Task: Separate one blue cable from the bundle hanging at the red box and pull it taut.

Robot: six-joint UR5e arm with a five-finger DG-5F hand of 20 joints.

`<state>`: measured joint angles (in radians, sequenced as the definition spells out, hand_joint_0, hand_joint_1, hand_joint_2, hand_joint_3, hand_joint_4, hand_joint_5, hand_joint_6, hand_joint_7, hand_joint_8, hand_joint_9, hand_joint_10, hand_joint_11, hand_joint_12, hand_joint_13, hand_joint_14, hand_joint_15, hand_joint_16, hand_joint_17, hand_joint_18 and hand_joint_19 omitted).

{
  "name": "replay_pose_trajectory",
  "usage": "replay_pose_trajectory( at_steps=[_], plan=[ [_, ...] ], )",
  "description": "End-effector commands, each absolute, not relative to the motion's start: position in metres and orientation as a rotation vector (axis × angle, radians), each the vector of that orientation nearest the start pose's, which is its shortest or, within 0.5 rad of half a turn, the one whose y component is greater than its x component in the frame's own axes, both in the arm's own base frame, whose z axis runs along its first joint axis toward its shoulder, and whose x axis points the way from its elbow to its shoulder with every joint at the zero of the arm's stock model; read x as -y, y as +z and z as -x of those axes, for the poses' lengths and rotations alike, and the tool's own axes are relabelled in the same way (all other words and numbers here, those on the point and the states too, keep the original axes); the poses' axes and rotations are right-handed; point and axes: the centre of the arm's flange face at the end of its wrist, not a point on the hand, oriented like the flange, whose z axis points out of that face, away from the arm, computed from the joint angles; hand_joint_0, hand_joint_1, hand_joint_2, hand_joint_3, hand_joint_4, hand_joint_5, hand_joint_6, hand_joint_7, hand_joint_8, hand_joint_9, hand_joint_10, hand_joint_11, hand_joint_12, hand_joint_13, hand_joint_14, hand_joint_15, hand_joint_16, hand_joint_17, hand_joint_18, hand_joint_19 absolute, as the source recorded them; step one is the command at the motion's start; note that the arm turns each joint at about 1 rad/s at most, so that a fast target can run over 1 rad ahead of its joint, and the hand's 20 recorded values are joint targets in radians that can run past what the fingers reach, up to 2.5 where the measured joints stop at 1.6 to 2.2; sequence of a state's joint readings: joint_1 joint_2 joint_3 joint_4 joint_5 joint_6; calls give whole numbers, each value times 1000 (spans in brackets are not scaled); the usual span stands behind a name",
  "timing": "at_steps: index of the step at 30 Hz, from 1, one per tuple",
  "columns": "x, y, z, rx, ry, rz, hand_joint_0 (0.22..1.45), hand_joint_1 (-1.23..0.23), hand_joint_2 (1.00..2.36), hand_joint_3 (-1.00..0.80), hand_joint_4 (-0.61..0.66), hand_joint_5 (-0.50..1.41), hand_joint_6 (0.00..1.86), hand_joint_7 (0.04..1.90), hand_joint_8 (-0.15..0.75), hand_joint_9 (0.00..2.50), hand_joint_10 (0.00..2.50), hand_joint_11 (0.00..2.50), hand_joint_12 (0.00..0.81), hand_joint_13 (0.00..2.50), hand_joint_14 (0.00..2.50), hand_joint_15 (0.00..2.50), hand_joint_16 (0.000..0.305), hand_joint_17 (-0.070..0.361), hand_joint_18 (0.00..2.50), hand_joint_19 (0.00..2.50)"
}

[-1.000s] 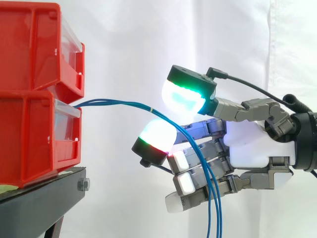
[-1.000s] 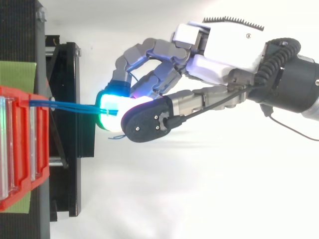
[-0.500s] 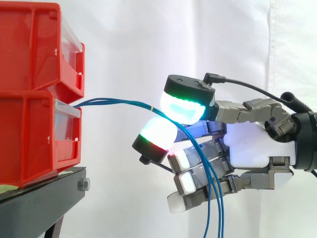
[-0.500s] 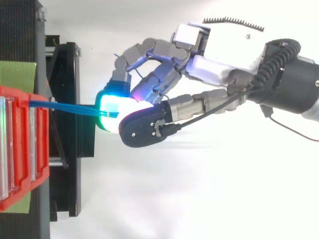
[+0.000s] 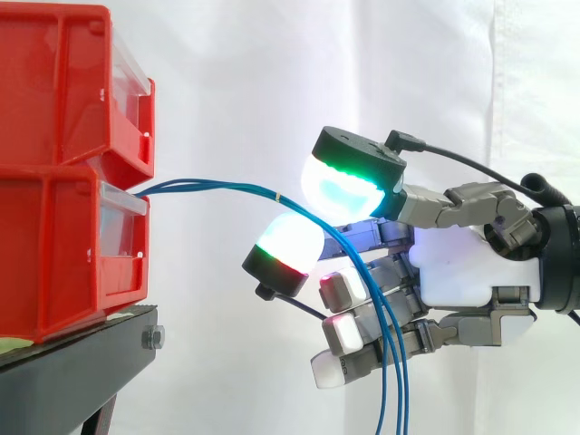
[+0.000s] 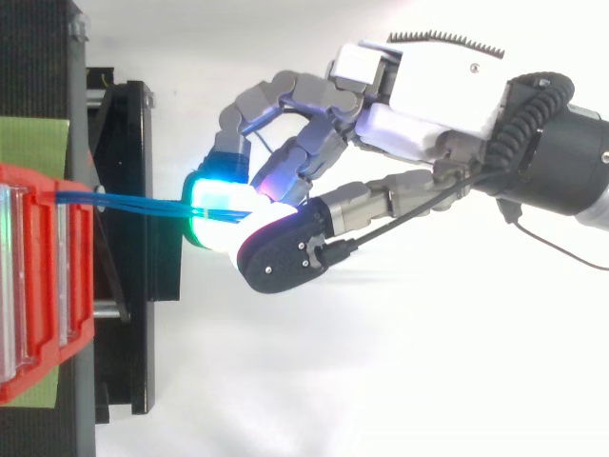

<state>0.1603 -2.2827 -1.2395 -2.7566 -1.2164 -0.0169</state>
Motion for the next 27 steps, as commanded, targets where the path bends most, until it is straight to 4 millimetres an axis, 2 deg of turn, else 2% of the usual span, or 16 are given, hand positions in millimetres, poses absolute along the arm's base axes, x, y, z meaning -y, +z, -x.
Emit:
replay_pose_trajectory(
  at_steps=[1, 4, 6, 8, 11, 16, 21, 24, 27],
  plan=[
    [49, 239, -753, -1070, 1055, -1282, 599, -690, 1000, -500, 93, -195, 920, 930, 314, 1174, 22, 857, 342, 1134, 24, 633, 47, 105, 722, 512],
    [48, 239, -753, -1071, 1056, -1281, 604, -689, 1000, -500, 92, -195, 920, 932, 313, 1174, 23, 857, 340, 1135, 25, 635, 46, 105, 728, 503],
    [48, 239, -753, -1071, 1056, -1281, 618, -606, 1000, -500, 84, -195, 919, 949, 309, 1173, 23, 850, 339, 1136, 24, 632, 46, 104, 728, 514],
    [48, 239, -753, -1071, 1054, -1282, 628, -597, 1000, -493, 64, -196, 926, 984, 313, 1175, 22, 862, 340, 1139, 22, 630, 47, 105, 729, 514],
    [49, 239, -753, -1070, 1055, -1282, 626, -634, 1019, -283, 51, -200, 944, 1037, 318, 1151, 20, 870, 345, 1132, 24, 635, 48, 107, 731, 521],
    [49, 239, -753, -1070, 1055, -1282, 642, -710, 1023, -191, 2, -211, 967, 1010, 312, 1097, 24, 857, 347, 1113, 23, 644, 49, 109, 721, 520],
    [50, 239, -753, -1069, 1054, -1282, 699, -780, 1015, -331, -9, -219, 964, 984, 296, 1064, 20, 850, 338, 1086, 23, 638, 48, 109, 706, 512],
    [50, 239, -753, -1069, 1054, -1282, 741, -797, 1000, -500, 22, -218, 962, 925, 286, 1057, 22, 858, 326, 1064, 25, 623, 48, 107, 695, 494],
    [50, 239, -753, -1069, 1054, -1282, 694, -803, 1000, -500, 59, -209, 947, 935, 287, 1063, 22, 855, 324, 1064, 25, 633, 47, 106, 690, 494]
  ],
)
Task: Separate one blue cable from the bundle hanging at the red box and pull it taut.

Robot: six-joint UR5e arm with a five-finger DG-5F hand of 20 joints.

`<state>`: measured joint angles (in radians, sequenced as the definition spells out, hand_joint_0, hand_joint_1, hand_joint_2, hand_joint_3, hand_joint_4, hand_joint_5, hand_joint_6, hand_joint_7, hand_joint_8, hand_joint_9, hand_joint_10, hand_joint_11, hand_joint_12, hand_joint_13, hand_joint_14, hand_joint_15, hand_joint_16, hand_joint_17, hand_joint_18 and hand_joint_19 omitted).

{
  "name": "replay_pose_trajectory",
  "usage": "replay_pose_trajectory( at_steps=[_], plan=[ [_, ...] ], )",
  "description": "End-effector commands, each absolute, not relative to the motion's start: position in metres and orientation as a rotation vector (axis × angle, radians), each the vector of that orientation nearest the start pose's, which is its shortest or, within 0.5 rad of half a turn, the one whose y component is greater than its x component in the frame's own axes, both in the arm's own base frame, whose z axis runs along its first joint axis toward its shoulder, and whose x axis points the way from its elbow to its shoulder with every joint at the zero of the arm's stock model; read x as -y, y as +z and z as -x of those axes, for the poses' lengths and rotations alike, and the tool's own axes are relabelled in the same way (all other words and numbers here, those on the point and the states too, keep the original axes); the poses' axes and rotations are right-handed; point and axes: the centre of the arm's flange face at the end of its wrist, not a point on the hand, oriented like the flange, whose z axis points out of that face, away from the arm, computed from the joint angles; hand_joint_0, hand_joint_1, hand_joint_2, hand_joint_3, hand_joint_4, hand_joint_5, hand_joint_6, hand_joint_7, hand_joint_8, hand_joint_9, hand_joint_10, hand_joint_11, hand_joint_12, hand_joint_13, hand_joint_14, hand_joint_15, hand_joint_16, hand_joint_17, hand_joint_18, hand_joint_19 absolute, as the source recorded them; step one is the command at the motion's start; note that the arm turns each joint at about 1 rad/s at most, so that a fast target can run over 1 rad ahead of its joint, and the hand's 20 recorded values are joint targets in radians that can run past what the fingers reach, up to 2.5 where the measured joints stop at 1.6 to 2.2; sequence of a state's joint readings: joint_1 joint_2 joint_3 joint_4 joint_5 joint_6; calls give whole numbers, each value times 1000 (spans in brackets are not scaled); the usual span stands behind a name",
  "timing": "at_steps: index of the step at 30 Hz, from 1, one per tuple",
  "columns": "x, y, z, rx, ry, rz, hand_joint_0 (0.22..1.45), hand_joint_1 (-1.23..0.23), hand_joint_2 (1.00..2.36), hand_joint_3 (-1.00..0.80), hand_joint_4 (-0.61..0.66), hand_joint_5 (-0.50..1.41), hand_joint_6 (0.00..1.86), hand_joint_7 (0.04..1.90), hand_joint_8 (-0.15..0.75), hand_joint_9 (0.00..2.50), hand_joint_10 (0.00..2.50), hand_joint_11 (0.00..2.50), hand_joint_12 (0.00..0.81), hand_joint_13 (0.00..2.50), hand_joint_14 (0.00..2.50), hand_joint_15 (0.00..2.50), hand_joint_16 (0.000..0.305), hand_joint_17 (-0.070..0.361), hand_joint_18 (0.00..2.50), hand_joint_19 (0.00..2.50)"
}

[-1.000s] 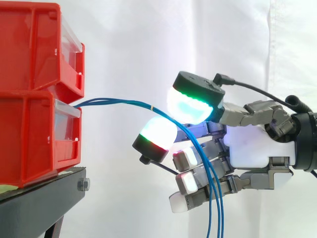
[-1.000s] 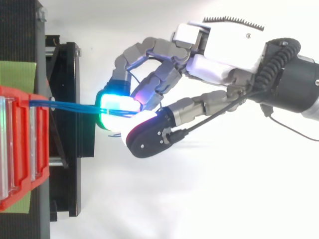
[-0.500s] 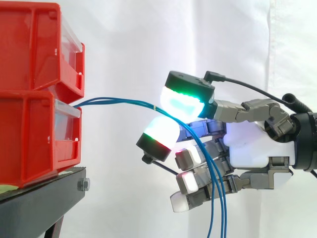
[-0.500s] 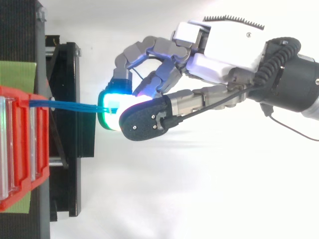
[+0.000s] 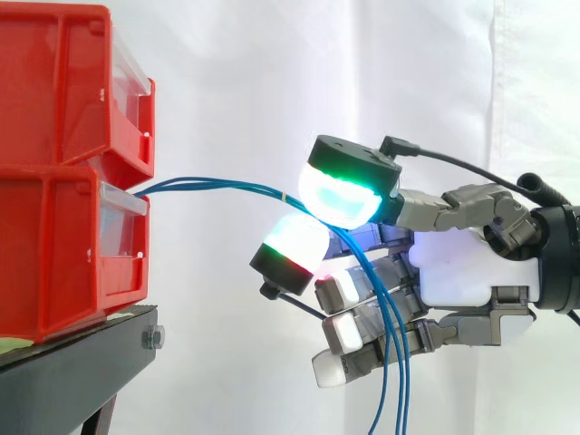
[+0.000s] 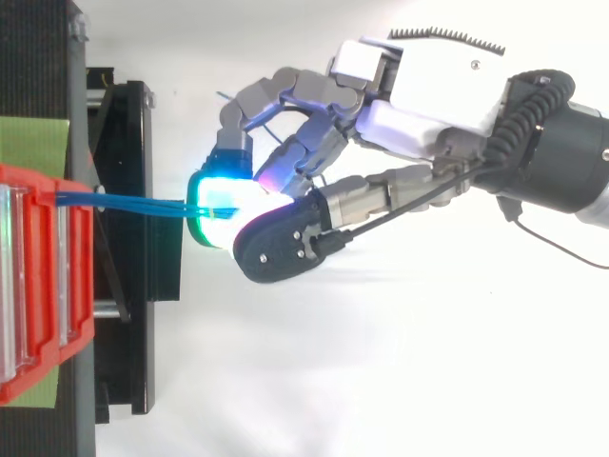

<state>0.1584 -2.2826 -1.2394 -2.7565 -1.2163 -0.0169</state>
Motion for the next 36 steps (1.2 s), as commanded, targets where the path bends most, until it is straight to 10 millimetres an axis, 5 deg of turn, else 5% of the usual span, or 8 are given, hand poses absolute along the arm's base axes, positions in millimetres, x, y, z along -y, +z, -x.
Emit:
replay_pose_trajectory(
  at_steps=[1, 7, 13, 25, 36],
  plan=[
    [50, 239, -753, -1069, 1054, -1282, 670, -803, 1000, -500, 72, -207, 945, 936, 285, 1065, 23, 860, 323, 1064, 23, 629, 47, 106, 689, 494],
    [52, 239, -752, -1069, 1049, -1285, 531, -655, 1000, -500, 97, -198, 940, 918, 312, 1116, 21, 857, 344, 1090, 22, 629, 51, 114, 709, 511],
    [52, 239, -752, -1070, 1048, -1286, 589, -512, 1000, -500, 83, -188, 930, 972, 312, 1159, 23, 850, 344, 1117, 22, 629, 49, 110, 720, 522],
    [53, 239, -752, -1070, 1046, -1287, 663, -751, 1024, -191, -11, -195, 968, 1060, 311, 1131, 21, 863, 343, 1099, 24, 636, 49, 111, 718, 522],
    [54, 239, -752, -1070, 1046, -1287, 765, -797, 1001, -484, -49, -207, 962, 1084, 285, 1073, 23, 850, 319, 1047, 25, 630, 48, 108, 671, 486]
  ],
)
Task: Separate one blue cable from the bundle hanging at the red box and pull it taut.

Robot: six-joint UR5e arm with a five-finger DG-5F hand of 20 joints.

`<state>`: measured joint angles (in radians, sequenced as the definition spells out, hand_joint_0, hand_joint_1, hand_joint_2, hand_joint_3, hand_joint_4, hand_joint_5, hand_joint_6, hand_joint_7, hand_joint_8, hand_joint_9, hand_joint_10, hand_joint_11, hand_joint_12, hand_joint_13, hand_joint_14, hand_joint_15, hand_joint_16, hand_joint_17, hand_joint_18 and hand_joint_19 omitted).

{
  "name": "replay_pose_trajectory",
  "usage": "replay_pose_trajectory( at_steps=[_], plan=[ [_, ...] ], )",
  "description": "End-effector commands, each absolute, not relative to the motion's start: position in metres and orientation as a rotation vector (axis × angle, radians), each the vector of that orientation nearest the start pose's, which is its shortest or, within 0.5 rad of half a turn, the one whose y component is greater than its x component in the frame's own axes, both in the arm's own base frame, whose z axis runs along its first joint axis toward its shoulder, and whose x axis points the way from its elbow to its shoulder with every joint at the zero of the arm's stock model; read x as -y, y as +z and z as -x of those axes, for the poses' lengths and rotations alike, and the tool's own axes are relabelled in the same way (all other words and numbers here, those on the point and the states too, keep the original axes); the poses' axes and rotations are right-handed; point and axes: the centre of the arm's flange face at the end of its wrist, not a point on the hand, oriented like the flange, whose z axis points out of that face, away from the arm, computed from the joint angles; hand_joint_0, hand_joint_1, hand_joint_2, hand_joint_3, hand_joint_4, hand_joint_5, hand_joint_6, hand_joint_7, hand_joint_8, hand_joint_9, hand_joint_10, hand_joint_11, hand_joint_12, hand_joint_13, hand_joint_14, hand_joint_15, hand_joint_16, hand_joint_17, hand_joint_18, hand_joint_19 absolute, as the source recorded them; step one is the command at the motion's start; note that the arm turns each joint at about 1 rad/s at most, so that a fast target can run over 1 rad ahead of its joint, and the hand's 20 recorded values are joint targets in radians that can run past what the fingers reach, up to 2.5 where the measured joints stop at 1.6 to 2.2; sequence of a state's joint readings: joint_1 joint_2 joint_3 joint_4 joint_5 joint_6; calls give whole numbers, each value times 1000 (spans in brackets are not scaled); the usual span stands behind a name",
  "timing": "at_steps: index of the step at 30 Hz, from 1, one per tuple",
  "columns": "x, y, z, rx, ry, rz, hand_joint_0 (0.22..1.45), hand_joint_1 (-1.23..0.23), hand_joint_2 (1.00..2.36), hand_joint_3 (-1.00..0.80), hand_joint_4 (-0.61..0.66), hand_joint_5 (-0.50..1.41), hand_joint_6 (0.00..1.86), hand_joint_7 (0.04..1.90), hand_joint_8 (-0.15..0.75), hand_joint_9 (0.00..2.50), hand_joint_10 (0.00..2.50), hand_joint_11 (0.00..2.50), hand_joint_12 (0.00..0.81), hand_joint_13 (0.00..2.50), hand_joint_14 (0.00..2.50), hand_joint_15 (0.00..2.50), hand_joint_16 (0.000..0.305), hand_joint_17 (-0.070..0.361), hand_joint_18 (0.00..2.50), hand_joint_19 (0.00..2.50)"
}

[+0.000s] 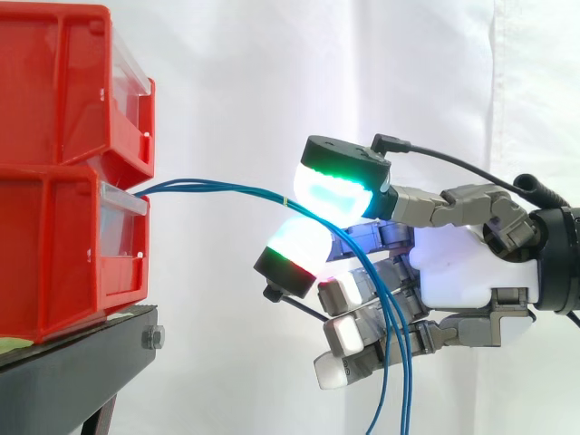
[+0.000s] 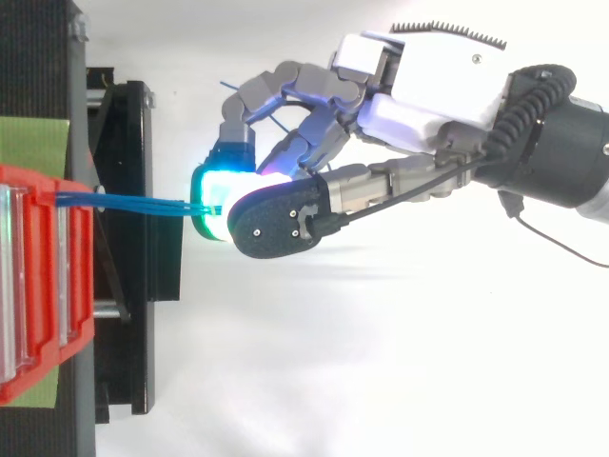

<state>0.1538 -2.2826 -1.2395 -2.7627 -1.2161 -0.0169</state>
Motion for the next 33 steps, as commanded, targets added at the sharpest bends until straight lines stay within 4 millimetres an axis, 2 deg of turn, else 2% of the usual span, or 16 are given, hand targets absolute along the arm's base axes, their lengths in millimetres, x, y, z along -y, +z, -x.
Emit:
replay_pose_trajectory(
  at_steps=[1, 7, 14, 17, 22, 33],
  plan=[
    [54, 239, -752, -1070, 1046, -1287, 768, -797, 1000, -500, -47, -207, 960, 1101, 287, 1073, 23, 847, 320, 1046, 24, 621, 48, 107, 671, 489],
    [57, 239, -752, -1067, 1043, -1289, 772, -810, 1000, -500, -15, -204, 957, 1173, 276, 1083, 23, 849, 314, 1035, 23, 611, 47, 107, 676, 472],
    [66, 239, -748, -1075, 1024, -1303, 732, -850, 1000, -500, 31, -199, 954, 1126, 272, 1108, 25, 850, 310, 1031, 24, 620, 48, 107, 675, 476],
    [70, 245, -746, -1075, 1013, -1308, 715, -856, 1000, -500, 39, -197, 953, 1113, 273, 1107, 24, 857, 310, 1030, 25, 620, 47, 107, 674, 472],
    [71, 253, -742, -1086, 1003, -1309, 705, -873, 1000, -500, 28, -192, 952, 1102, 269, 1112, 24, 860, 308, 1028, 27, 631, 47, 106, 667, 480],
    [69, 255, -742, -1090, 1001, -1309, 687, -899, 1000, -500, 21, -186, 951, 1070, 260, 1110, 28, 866, 305, 1028, 26, 627, 47, 106, 659, 481]
  ],
)
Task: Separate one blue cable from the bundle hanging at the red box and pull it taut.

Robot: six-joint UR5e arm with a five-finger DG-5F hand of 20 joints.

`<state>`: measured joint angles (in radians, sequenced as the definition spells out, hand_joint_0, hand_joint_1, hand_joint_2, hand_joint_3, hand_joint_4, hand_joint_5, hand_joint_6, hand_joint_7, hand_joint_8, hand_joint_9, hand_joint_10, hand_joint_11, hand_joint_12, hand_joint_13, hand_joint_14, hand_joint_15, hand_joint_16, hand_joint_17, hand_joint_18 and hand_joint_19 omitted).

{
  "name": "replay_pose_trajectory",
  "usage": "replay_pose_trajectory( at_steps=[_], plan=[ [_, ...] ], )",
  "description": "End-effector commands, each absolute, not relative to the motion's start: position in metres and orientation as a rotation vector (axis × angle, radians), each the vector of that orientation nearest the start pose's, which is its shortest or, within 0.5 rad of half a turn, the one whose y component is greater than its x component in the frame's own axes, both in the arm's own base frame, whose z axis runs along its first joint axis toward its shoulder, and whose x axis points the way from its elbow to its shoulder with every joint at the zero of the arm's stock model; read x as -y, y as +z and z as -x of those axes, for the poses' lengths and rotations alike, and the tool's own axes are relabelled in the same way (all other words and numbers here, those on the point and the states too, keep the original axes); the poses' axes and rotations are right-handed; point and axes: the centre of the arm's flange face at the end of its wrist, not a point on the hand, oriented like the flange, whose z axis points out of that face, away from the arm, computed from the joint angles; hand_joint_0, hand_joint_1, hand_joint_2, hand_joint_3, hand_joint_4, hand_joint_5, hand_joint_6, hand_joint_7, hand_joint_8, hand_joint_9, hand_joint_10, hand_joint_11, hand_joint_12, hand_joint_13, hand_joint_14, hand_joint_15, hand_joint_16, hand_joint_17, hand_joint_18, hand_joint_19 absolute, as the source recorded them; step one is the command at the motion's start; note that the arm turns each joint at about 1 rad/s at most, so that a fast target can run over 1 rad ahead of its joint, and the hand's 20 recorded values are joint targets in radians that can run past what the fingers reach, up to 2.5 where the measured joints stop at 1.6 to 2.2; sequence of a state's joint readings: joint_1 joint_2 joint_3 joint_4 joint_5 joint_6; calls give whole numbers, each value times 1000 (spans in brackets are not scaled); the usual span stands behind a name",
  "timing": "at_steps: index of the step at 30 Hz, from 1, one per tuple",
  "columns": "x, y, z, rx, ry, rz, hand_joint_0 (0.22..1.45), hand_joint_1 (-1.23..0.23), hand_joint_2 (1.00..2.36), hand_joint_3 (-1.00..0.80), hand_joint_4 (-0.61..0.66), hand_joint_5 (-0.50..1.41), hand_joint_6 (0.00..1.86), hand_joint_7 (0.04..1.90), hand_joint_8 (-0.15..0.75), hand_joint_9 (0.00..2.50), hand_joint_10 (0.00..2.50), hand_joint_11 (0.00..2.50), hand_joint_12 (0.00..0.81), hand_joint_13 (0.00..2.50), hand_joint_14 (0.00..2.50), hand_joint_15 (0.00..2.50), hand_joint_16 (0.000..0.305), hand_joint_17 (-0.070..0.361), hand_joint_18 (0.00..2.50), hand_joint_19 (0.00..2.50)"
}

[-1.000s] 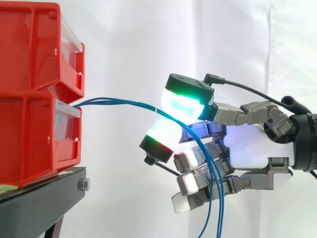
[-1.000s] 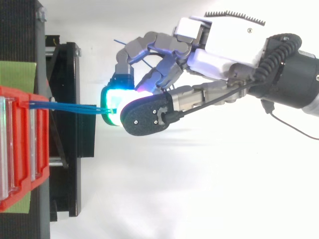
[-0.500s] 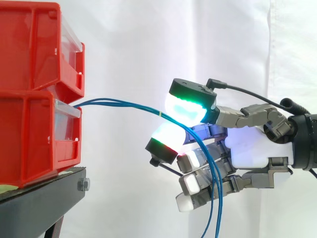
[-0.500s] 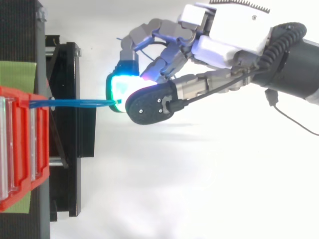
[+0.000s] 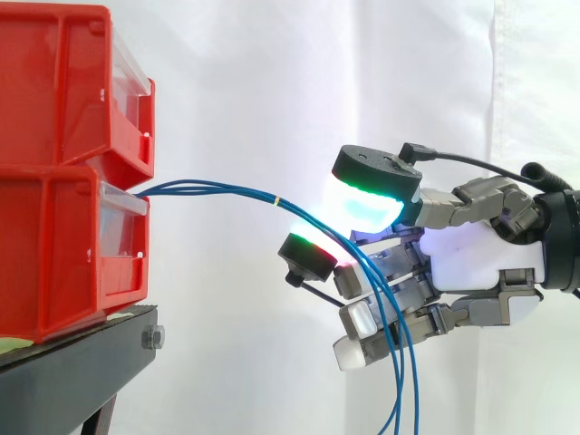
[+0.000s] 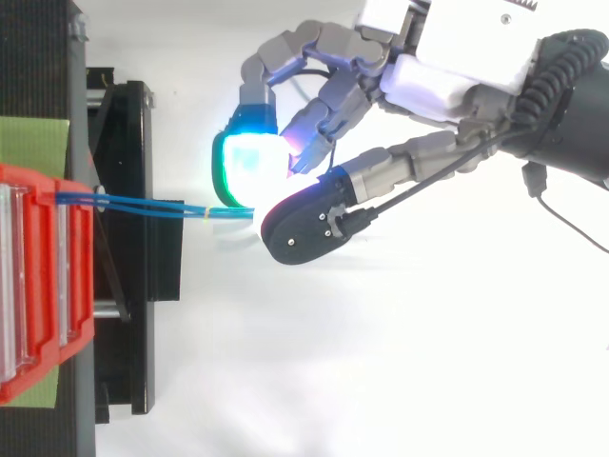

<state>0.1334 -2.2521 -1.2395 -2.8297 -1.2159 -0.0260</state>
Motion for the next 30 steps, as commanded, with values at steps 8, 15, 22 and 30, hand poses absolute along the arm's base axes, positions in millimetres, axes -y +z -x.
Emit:
replay_pose_trajectory(
  at_steps=[8, 15, 22, 30],
  plan=[
    [68, 255, -741, -1091, 1003, -1311, 643, -859, 1000, -500, 45, -185, 951, 1031, 265, 1126, 25, 883, 309, 1035, 25, 635, 47, 106, 657, 498],
    [71, 254, -741, -1058, 983, -1323, 600, -782, 1000, -500, 77, -193, 944, 1012, 283, 1117, 23, 860, 321, 1132, 26, 658, 48, 109, 699, 514],
    [69, 252, -745, -1033, 993, -1314, 577, -707, 1000, -500, 91, -200, 945, 1000, 296, 1099, 25, 859, 326, 1304, 28, 782, 49, 110, 723, 507],
    [69, 236, -751, -1018, 1004, -1311, 550, -670, 1000, -500, 102, -211, 949, 955, 293, 1027, 22, 852, 331, 1442, 29, 947, 50, 113, 741, 506]
  ],
)
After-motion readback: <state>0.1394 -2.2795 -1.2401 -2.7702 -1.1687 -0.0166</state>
